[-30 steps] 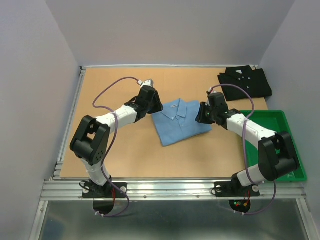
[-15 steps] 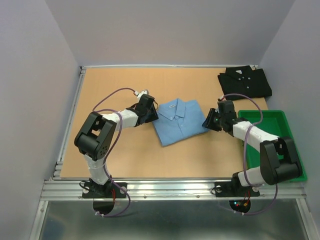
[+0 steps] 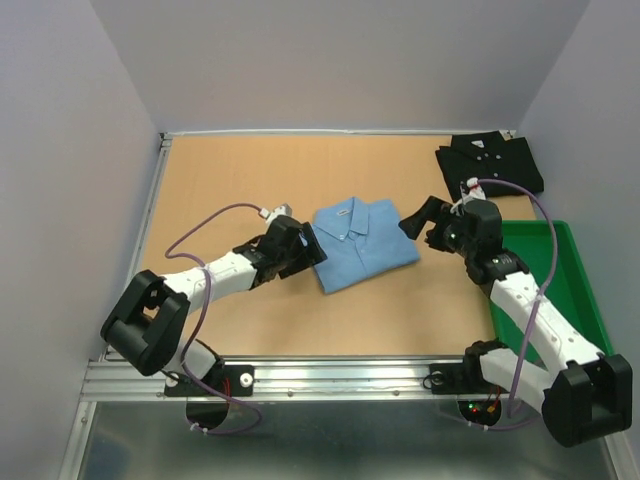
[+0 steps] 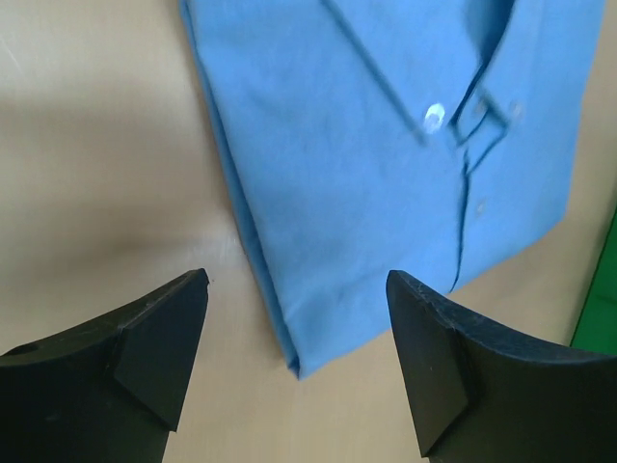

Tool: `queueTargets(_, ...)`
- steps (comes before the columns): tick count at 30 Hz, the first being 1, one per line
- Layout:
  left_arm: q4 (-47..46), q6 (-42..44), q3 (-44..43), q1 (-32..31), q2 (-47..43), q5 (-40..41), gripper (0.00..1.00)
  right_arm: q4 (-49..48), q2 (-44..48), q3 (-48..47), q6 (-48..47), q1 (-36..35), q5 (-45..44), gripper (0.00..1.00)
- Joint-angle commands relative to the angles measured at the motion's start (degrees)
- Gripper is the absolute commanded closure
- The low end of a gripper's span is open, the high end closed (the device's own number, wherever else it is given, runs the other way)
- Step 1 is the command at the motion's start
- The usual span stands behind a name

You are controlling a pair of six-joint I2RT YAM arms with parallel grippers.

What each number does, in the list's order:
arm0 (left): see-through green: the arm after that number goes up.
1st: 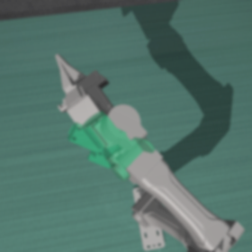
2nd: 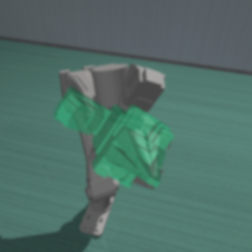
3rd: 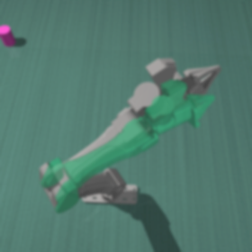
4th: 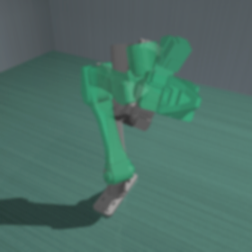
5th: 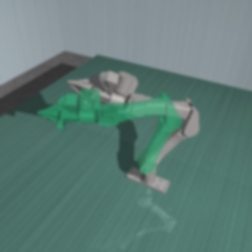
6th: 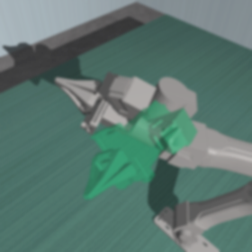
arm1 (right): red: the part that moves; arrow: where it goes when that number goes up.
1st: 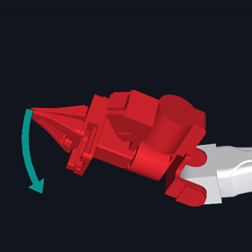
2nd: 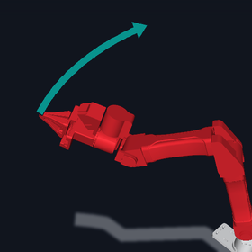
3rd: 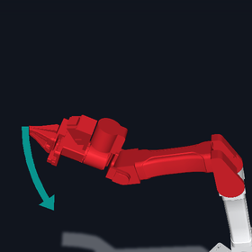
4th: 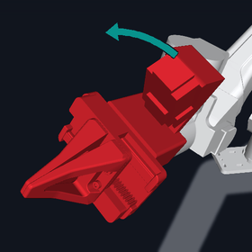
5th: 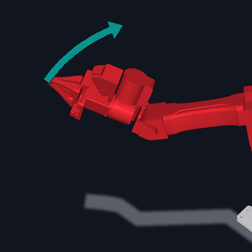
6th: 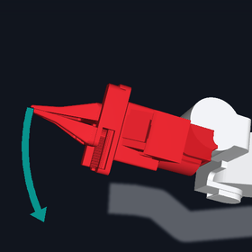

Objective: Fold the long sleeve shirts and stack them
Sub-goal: Fold the shirt, then neatly place the folded shirt to the corner

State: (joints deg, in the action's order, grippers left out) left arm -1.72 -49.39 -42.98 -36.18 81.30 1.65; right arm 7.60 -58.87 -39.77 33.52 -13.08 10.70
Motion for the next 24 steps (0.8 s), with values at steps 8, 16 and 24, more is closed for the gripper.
queueTargets(8,-1.44,-13.19,6.94,-9.95,0.17,-0.16,0.19,-1.97,7.37,5.23,2.08,0.07,2.66,0.00)
queueTargets(16,-3.64,-17.76,6.07,-13.56,6.06,1.86,0.33,-2.23,6.84,7.69,5.15,0.07,5.30,0.00)
queueTargets(24,-3.82,-18.20,4.67,-13.91,6.86,2.92,0.66,-8.88,7.37,13.48,13.21,-0.01,6.00,0.00)
